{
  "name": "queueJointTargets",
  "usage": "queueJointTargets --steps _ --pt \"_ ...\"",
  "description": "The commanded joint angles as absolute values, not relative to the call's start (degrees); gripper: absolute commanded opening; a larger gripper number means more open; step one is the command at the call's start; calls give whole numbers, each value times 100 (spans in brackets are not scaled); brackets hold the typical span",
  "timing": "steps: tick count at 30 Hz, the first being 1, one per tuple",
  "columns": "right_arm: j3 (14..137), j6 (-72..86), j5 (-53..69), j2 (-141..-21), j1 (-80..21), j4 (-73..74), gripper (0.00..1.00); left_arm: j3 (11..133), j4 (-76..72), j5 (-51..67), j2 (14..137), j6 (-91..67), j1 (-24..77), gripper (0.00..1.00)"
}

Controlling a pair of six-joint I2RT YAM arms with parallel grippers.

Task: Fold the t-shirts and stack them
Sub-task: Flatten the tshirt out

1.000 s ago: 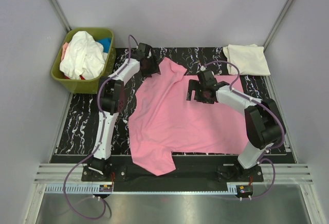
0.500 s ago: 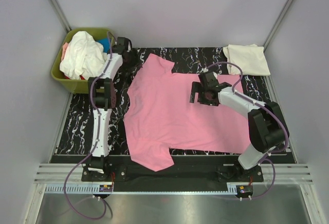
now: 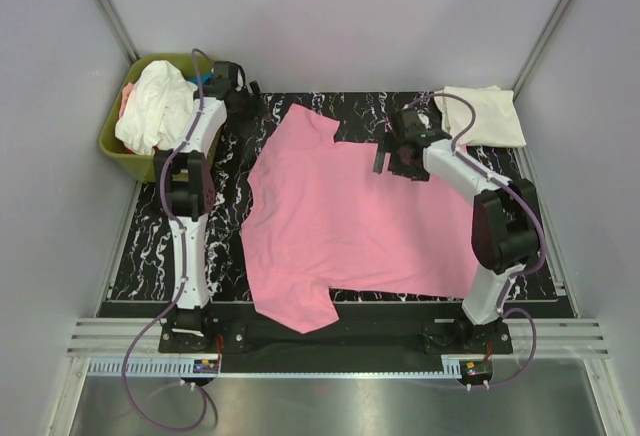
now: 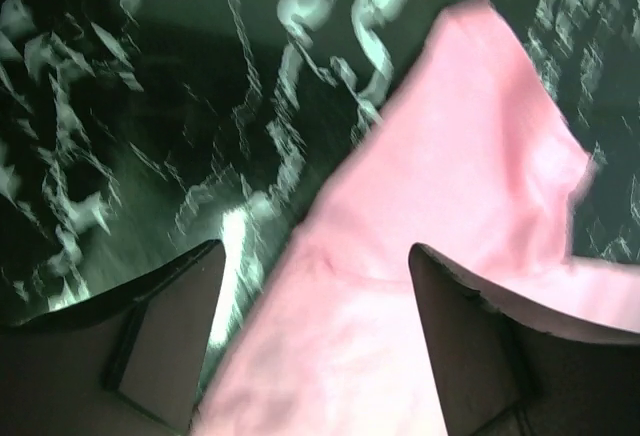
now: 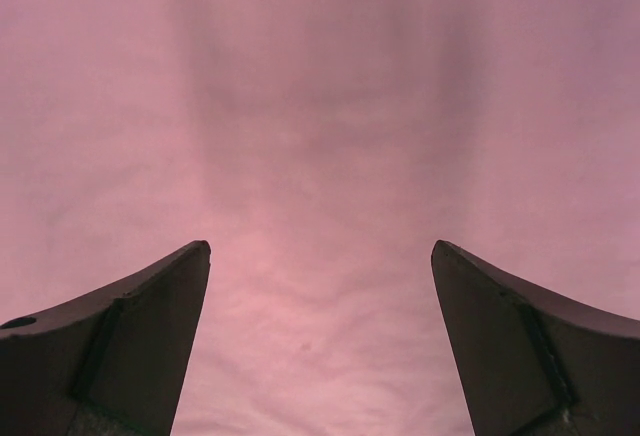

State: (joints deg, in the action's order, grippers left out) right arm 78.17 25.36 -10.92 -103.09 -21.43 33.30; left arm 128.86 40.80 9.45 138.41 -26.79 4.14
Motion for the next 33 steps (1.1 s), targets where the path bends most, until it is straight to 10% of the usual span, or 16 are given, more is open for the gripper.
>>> queueJointTargets --steps 1,33 --pt "8846 2610 -1196 -10886 -1399 4085 100 12246 3665 1098 12719 -2575 790 80" --pt "14097 2426 429 -15398 -949 6012 96 12576 4702 369 14071 -2417 325 77"
